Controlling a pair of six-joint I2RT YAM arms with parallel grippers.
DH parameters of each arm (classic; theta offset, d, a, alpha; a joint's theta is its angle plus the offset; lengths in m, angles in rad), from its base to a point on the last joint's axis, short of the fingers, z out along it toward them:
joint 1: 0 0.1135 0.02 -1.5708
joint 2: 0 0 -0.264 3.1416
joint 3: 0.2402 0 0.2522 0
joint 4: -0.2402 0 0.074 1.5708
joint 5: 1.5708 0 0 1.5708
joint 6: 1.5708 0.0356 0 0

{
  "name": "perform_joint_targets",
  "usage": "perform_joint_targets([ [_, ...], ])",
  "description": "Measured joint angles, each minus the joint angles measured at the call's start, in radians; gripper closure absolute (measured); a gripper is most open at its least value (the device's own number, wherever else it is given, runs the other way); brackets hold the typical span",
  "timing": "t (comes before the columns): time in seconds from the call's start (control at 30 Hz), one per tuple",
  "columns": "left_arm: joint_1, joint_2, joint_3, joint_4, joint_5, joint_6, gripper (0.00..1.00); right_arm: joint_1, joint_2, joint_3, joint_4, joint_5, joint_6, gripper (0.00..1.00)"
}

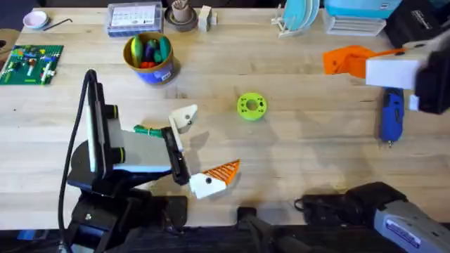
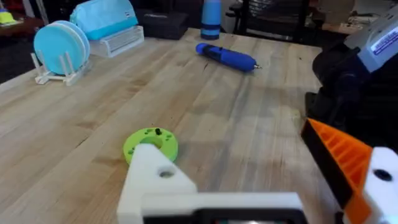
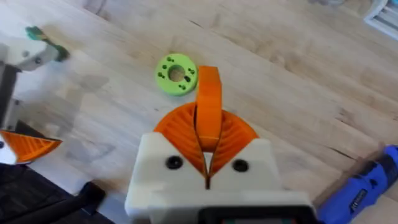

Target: Pick up the gripper from the table and insert it into the empty holder that is missing its gripper. Then pick up a screw, insert it into the mounting hole, and use the screwdriver to tighten it. Finally, clean up the table by picking up the vegetable and placing it into the bucket.

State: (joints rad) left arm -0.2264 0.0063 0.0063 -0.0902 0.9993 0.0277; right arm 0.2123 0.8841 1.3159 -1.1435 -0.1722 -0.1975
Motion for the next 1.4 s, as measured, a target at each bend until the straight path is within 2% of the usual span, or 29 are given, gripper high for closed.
perform_joint_targets([
  [0.13, 0.0, 0.0, 0.0, 0.0, 0.0, 0.0, 0.007, 0.0, -0.059, -0.044, 0.015, -0.08, 0.051, 0.992],
  [0.23, 0.0, 0.0, 0.0, 0.0, 0.0, 0.0, 0.007, 0.0, -0.095, -0.143, 0.07, -0.148, 0.105, 0.993],
  [0.27, 0.0, 0.0, 0.0, 0.0, 0.0, 0.001, 0.007, 0.0, -0.128, -0.279, 0.214, -0.269, 0.161, 0.993],
  [0.37, 0.0, 0.0, 0.0, 0.0, 0.0, 0.002, 0.007, 0.0, -0.158, -0.418, 0.394, -0.424, 0.248, 0.993],
  [0.53, 0.0, 0.0, 0.0, 0.0, 0.0, 0.002, 0.007, 0.0, -0.166, -0.611, 0.675, -0.643, 0.45, 0.993],
  [0.7, 0.0, 0.0, 0.0, 0.0, 0.0, 0.002, 0.007, 0.001, -0.104, -0.757, 0.893, -0.82, 0.651, 0.993],
  [0.87, 0.0, 0.0, 0.0, 0.0, 0.0, 0.002, 0.007, 0.045, 0.002, -0.792, 0.989, -0.912, 0.747, 0.993],
  [0.9, 0.0, 0.0, 0.0, 0.0, 0.0, 0.002, 0.007, 0.1, 0.072, -0.792, 1.078, -0.938, 0.779, 0.993],
  [1.07, 0.0, 0.0, 0.0, 0.0, 0.0, 0.002, 0.007, 0.18, 0.218, -0.792, 1.285, -0.966, 0.852, 0.993],
  [1.23, 0.0, 0.0, 0.0, 0.0, 0.0, 0.002, 0.007, 0.194, 0.368, -0.793, 1.515, -1.016, 0.976, 0.993],
  [1.4, 0.0, 0.0, 0.0, 0.0, 0.0, 0.002, 0.007, 0.196, 0.478, -0.793, 1.564, -1.088, 1.069, 0.993],
])
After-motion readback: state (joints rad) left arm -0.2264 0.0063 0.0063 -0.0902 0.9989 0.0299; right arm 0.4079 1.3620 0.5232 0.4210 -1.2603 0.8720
